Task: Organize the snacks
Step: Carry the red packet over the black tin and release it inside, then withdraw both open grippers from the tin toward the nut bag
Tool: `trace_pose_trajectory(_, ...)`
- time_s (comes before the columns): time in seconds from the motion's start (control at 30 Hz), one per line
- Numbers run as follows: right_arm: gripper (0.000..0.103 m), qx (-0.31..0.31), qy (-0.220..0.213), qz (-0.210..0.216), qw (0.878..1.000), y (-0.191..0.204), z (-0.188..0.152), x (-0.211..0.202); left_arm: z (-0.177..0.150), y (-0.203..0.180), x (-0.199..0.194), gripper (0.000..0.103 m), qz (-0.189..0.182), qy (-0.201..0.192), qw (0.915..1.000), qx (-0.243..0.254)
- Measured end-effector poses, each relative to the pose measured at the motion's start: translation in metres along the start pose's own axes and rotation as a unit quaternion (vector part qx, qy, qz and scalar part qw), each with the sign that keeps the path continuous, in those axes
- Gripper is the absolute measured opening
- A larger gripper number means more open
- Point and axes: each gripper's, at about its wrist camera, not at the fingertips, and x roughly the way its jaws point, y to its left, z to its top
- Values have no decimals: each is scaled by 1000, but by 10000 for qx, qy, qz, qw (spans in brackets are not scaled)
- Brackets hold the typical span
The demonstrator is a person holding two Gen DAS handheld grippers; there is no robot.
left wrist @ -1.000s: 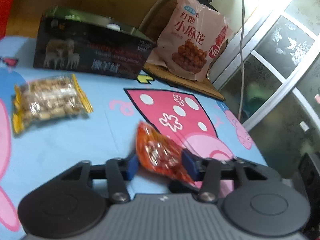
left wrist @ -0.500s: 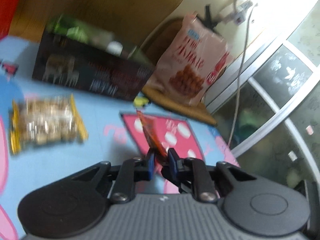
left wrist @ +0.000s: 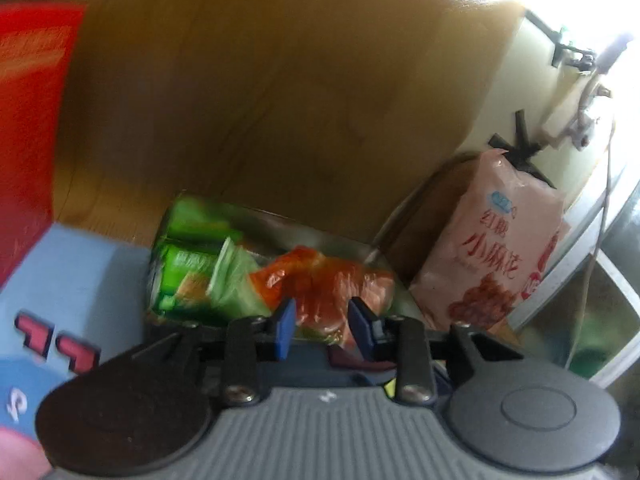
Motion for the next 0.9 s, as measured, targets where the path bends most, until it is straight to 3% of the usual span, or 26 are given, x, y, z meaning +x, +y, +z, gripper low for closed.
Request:
trace_pose_trajectory(0.1, 31, 150, -265, 34, 9995, 17, -11, -32, -11, 4, -27, 29, -148, -270, 9995, 18)
trace_pose_trajectory(0.17, 31, 403, -227, 287, 9985, 23, -17, -50, -18, 8, -46, 31, -248, -416, 9988, 14)
trace_pose_trajectory(0.33, 36, 1112, 254, 1034, 9881, 17, -19, -68, -39, 31, -78, 31, 241, -345, 9990, -120)
trace_pose_trajectory(0.4, 36, 1706, 697, 1353, 9735, 3, -25, -62, -49, 47, -88, 31, 321, -282, 9986, -322)
trace_pose_trajectory(0.47, 36, 2329, 1021, 1392, 9571, -13, -34, -57, -60, 61, -93, 31, 386, -250, 9973, -565)
trace_pose_trajectory(0.6, 36, 3849, 1490, 1327, 9011, -44, -61, -49, -79, 76, -93, 31, 498, -200, 9947, -873)
trace_pose_trajectory(0.63, 37, 4064, 1479, 1203, 8936, -46, -63, -54, -81, 75, -92, 31, 603, -200, 9947, -802)
trace_pose_trajectory(0.7, 38, 4212, 1419, 1039, 8898, -48, -66, -61, -85, 70, -87, 31, 850, -165, 9946, -577)
trace_pose_trajectory(0.8, 43, 4028, 1285, 911, 9016, -43, -60, -75, -88, 66, -81, 31, 1291, -83, 9911, -305)
trace_pose_trajectory(0.9, 45, 4004, 1269, 894, 9031, -43, -59, -77, -90, 64, -84, 32, 1372, -150, 9902, -190)
